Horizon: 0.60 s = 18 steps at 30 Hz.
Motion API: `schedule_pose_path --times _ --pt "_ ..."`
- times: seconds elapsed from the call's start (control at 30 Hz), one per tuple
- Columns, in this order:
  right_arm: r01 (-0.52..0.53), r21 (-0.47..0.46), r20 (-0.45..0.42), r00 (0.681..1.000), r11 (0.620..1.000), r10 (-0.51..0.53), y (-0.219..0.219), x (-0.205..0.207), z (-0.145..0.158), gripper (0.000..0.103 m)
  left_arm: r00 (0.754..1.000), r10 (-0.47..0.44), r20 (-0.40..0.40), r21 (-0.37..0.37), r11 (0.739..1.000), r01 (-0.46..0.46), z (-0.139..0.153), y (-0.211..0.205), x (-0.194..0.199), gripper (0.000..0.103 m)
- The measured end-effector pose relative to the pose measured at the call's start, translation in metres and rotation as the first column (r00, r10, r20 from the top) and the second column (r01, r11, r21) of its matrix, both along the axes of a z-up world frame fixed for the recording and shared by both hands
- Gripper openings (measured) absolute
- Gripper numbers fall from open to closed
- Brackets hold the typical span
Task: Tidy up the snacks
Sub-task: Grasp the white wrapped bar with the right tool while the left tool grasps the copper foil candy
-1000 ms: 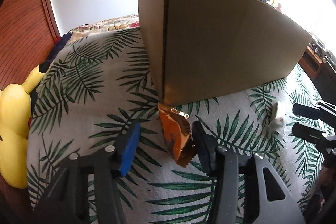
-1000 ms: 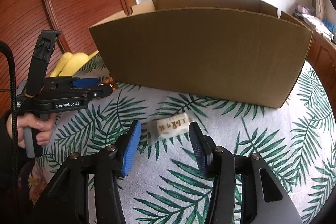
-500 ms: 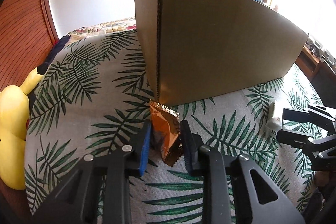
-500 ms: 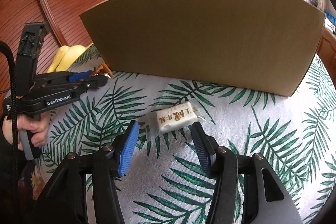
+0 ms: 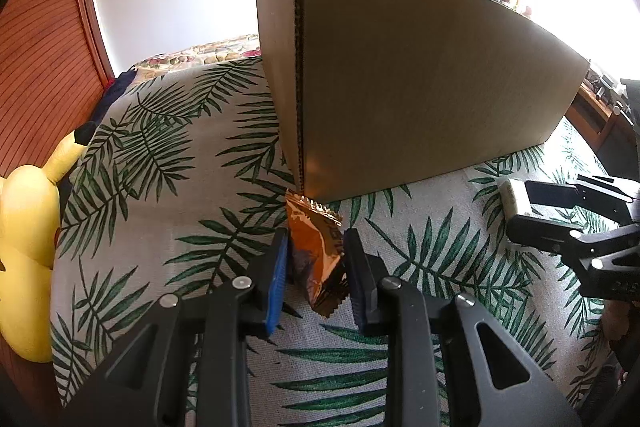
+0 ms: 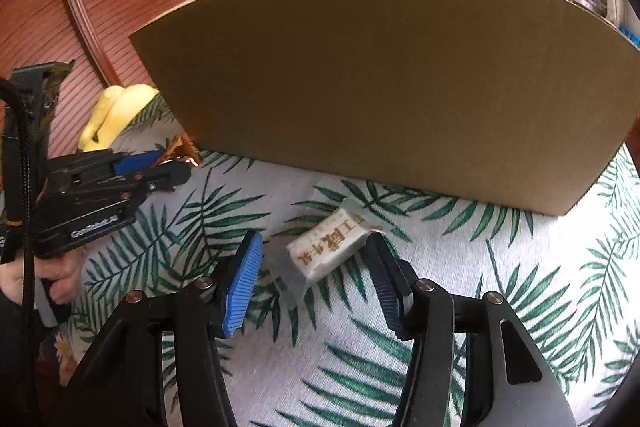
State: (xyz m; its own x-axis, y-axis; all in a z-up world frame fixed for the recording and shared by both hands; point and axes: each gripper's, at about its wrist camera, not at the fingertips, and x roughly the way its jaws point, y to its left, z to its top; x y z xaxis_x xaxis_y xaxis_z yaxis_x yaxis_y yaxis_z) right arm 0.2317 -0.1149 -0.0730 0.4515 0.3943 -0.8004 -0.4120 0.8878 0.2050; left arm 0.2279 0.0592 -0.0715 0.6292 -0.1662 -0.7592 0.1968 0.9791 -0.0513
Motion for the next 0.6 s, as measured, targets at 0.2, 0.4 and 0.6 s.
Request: schedule_pose_path --times 0.2,0.4,0.6 --pt "-0.003 -0.036 0.014 1.0 0.999 0.003 0.006 0.002 0.0 0.054 1.0 0.0 0.0 0.001 1.0 0.0 0.0 -0.001 0.0 0.026" --pt "-0.005 -0.103 0.043 0.999 0.995 0.009 0.015 0.001 -0.002 0.04 1.0 0.0 0.0 0.003 1.0 0.0 0.0 -0.001 0.0 0.026" --pt "-0.022 -0.099 0.035 0.999 0.995 0.026 0.007 -0.004 -0.001 0.029 1.0 0.001 0.001 0.004 1.0 -0.001 0.0 -0.001 0.0 0.026"
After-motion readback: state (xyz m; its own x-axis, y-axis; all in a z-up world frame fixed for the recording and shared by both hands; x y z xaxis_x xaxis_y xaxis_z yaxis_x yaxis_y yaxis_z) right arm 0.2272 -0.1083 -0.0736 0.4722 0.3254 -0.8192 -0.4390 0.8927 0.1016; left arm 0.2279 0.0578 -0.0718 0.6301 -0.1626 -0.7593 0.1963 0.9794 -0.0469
